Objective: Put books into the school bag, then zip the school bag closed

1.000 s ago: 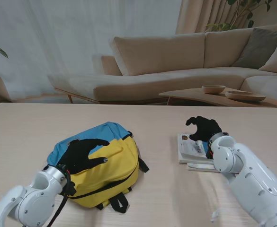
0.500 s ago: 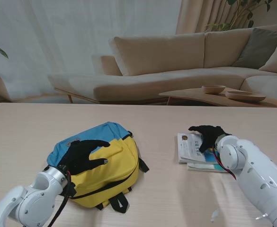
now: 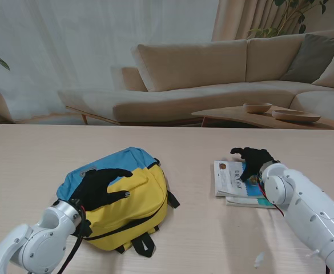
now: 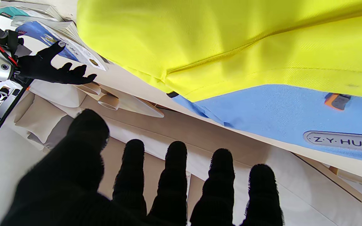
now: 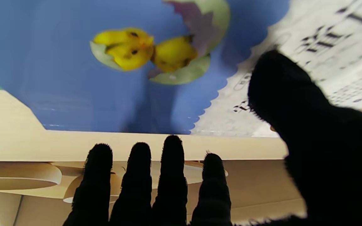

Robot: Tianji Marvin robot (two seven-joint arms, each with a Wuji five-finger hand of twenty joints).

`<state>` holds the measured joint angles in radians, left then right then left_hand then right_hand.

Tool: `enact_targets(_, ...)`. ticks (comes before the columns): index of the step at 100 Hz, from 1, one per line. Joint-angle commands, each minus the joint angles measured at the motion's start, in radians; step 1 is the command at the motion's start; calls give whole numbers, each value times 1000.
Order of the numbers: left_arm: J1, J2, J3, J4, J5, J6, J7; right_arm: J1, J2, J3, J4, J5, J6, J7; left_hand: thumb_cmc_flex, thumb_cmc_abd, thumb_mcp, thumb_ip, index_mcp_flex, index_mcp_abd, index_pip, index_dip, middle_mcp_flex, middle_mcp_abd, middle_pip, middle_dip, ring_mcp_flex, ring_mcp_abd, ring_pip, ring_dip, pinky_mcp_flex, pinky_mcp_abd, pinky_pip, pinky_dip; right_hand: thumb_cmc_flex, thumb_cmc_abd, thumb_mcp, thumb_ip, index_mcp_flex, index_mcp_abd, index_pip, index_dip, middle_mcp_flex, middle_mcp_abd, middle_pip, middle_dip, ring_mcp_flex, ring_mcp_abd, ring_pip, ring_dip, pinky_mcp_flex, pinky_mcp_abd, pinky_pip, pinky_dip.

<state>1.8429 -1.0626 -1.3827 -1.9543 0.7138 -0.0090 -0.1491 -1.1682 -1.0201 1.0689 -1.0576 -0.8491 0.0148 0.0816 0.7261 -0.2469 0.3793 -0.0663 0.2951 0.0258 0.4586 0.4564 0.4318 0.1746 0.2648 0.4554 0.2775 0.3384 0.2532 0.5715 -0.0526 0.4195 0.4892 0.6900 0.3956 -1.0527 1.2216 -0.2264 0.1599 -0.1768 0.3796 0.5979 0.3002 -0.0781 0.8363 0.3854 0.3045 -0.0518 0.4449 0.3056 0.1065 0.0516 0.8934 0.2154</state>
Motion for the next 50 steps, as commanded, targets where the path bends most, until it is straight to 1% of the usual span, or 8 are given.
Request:
enact_targets(1, 10, -7, -3, -7, -2, 1, -11, -11, -16, -20, 37, -7, -10, 13, -8, 1, 30, 35, -7, -4, 7, -8, 4, -10, 11, 1, -18, -9, -22, -12, -8, -18, -41, 22, 150, -4, 91, 53, 28, 48, 126, -64, 46, 13, 55, 34, 48, -13, 69, 41, 30, 7, 60, 45)
enact_targets(7, 13, -8, -5, -9, -1, 2, -8, -6, -20, -28, 51, 0, -18, -8, -6, -1, 30, 35, -4, -3, 9, -8, 6, -10, 15, 4, -17, -8, -21, -12, -7, -17, -40, 23, 165, -26, 111, 50, 73, 81, 229, -75, 91, 23, 83, 47, 81, -13, 118, 65, 48, 8, 90, 62)
enact_targets(13, 17, -8, -8, -11, 2, 1, -6, 1, -22, -40, 65, 4, -27, -27, -6, -1, 31, 35, -4, -2, 9, -8, 4, -11, 17, 5, -19, -10, -22, -12, -7, -19, -41, 24, 172, -40, 122, 49, 112, 93, 304, -79, 128, 30, 103, 57, 111, -9, 152, 82, 68, 13, 107, 72)
enact_targets(19, 20, -9, -10, -13, 6, 0, -1, 9, -23, -54, 80, 4, -34, -42, -6, -3, 31, 35, -2, -2, 10, -8, 6, -9, 19, 7, -18, -8, -21, -13, -7, -17, -41, 25, 174, -51, 133, 48, 136, 90, 378, -71, 147, 36, 129, 70, 129, -5, 186, 100, 85, 17, 123, 82)
enact_targets(27, 24, -9, -13, -15, 8, -1, 1, 14, -26, -65, 87, 13, -28, -44, -6, -3, 32, 35, -2, -2, 10, -8, 6, -9, 20, 9, -19, -9, -21, -13, -8, -19, -41, 25, 184, -57, 139, 49, 158, 82, 446, -46, 168, 40, 158, 87, 150, 9, 238, 125, 113, 23, 155, 99)
enact_targets(32, 26, -9, -14, -17, 10, 0, 1, 17, -26, -71, 92, 17, -24, -44, -7, -4, 31, 35, -3, -3, 10, -8, 6, -11, 21, 10, -18, -9, -21, -13, -8, -19, -41, 26, 189, -59, 141, 49, 169, 80, 469, -35, 184, 42, 167, 94, 168, 13, 262, 136, 128, 30, 172, 107)
enact_targets(39, 29, -9, -16, -18, 13, -1, 1, 19, -26, -76, 95, 21, -22, -41, -7, -3, 32, 35, -3, -2, 11, -8, 5, -12, 21, 11, -20, -10, -22, -13, -9, -19, -42, 26, 188, -61, 143, 49, 171, 82, 473, -33, 189, 46, 165, 94, 188, 19, 281, 144, 156, 34, 195, 118)
enact_targets(50, 31, -10, -17, -19, 17, -1, 6, 14, -27, -66, 95, 27, -35, -44, -6, -5, 33, 35, 0, -1, 12, -7, 7, -10, 23, 13, -20, -10, -22, -14, -9, -19, -42, 26, 187, -34, 134, 52, 181, 85, 426, -73, 201, 63, 78, 53, 193, 27, 265, 137, 172, 36, 209, 128)
